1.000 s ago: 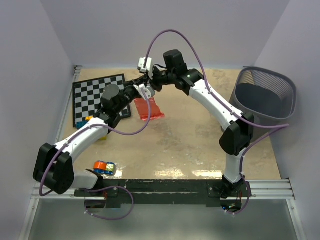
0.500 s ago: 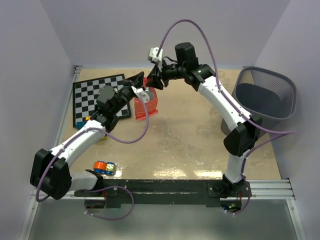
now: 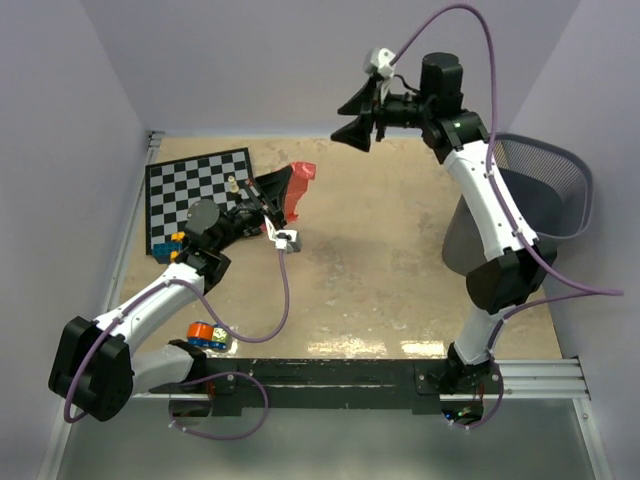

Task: Put the trash bags into the trash bin
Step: Unfold the trash bag at the center of the board.

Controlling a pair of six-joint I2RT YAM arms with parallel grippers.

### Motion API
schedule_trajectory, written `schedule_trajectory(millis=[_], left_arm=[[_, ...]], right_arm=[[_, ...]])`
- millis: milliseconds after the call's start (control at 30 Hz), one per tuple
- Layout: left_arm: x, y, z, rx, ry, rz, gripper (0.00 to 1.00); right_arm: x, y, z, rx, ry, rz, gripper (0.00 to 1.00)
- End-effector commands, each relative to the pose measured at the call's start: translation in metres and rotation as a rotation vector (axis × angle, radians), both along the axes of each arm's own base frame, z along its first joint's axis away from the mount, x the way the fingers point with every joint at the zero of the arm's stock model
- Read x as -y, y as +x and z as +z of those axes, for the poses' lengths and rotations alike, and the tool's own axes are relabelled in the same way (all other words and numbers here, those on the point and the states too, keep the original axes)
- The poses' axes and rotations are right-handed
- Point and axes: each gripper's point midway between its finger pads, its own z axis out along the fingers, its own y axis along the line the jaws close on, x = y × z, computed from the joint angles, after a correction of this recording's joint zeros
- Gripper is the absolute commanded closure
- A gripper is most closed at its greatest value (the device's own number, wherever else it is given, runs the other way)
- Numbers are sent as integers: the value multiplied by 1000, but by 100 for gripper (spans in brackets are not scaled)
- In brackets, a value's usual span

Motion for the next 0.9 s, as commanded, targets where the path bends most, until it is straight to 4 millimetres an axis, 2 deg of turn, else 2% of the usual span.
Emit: schedule_trajectory(millis=[0,167,233,533,733,867], left_arm=[[4,-18,33,174,-1,-53,100],[5,-20,39,154,-34,-73,100],[5,-22,41,152,-45,-81,100],[6,-26,45,161,-59,-100,100],[0,-21,57,135,-125,-70,100],[-4,-20,61,124,-148,-51,100]], right_arm=[[-25,-33,-15,118,-104,122,32],[-50,-52,-19,228,-157,157,37],[-54,-54,-23,249,-174,160,39],[-60,-42,-31,285,-204,142,40],[-69,-47,-47,319,-265,182,40],[-71,-43,-47,349,-273,146,46]])
